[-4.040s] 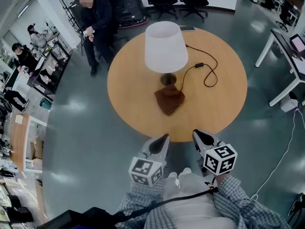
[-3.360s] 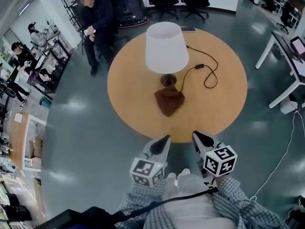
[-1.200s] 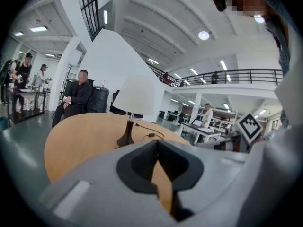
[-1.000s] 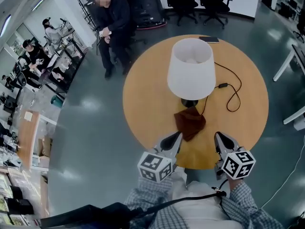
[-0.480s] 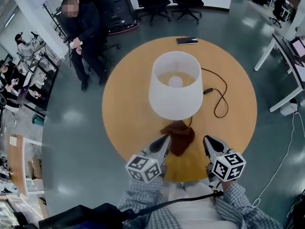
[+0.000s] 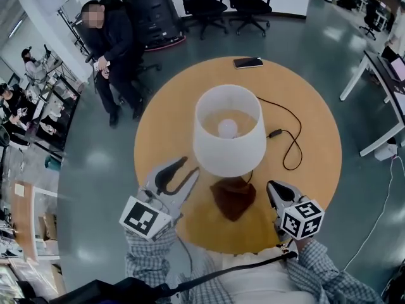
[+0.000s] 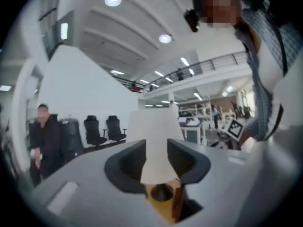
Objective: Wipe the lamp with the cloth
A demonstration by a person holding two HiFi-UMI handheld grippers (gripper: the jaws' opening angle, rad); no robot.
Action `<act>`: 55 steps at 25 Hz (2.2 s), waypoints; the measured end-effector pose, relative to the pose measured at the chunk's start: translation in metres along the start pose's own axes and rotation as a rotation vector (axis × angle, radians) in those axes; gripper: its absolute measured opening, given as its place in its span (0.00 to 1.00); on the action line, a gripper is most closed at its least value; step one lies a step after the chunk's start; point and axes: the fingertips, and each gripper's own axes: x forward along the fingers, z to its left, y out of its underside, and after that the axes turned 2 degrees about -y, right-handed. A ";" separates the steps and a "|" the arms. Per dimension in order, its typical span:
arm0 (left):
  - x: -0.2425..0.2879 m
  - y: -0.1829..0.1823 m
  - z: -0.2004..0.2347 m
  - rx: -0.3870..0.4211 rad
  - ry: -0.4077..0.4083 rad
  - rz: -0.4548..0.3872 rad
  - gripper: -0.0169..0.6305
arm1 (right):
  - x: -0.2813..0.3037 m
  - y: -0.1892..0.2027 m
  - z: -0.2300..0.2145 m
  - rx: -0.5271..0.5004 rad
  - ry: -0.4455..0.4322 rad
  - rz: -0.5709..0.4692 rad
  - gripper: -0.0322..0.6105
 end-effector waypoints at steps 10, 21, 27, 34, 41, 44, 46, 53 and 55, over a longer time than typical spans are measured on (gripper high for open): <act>0.046 -0.046 -0.023 0.813 0.440 0.350 0.35 | 0.021 0.007 0.003 -0.044 -0.091 0.058 0.05; 0.075 -0.030 -0.038 0.903 0.749 0.638 0.32 | 0.041 0.033 0.015 -0.232 -0.251 0.212 0.09; 0.070 -0.022 -0.048 0.860 0.832 0.656 0.22 | 0.069 0.070 0.032 -0.414 -0.354 0.388 0.40; 0.072 -0.025 -0.056 0.860 0.860 0.651 0.18 | 0.107 0.112 0.017 -0.600 -0.369 0.617 0.54; 0.065 -0.025 -0.051 0.849 0.858 0.653 0.18 | 0.136 0.118 0.020 -0.704 -0.345 0.659 0.31; 0.063 -0.024 -0.050 0.847 0.857 0.652 0.18 | 0.131 0.104 0.034 -0.752 -0.333 0.567 0.14; 0.062 -0.024 -0.047 0.849 0.857 0.651 0.18 | 0.126 0.094 0.041 -0.756 -0.326 0.498 0.12; 0.061 -0.018 -0.044 0.845 0.856 0.652 0.18 | 0.054 0.026 0.069 -0.689 -0.411 0.178 0.12; 0.060 -0.018 -0.044 0.850 0.860 0.655 0.18 | 0.021 -0.002 0.075 -0.714 -0.419 0.080 0.12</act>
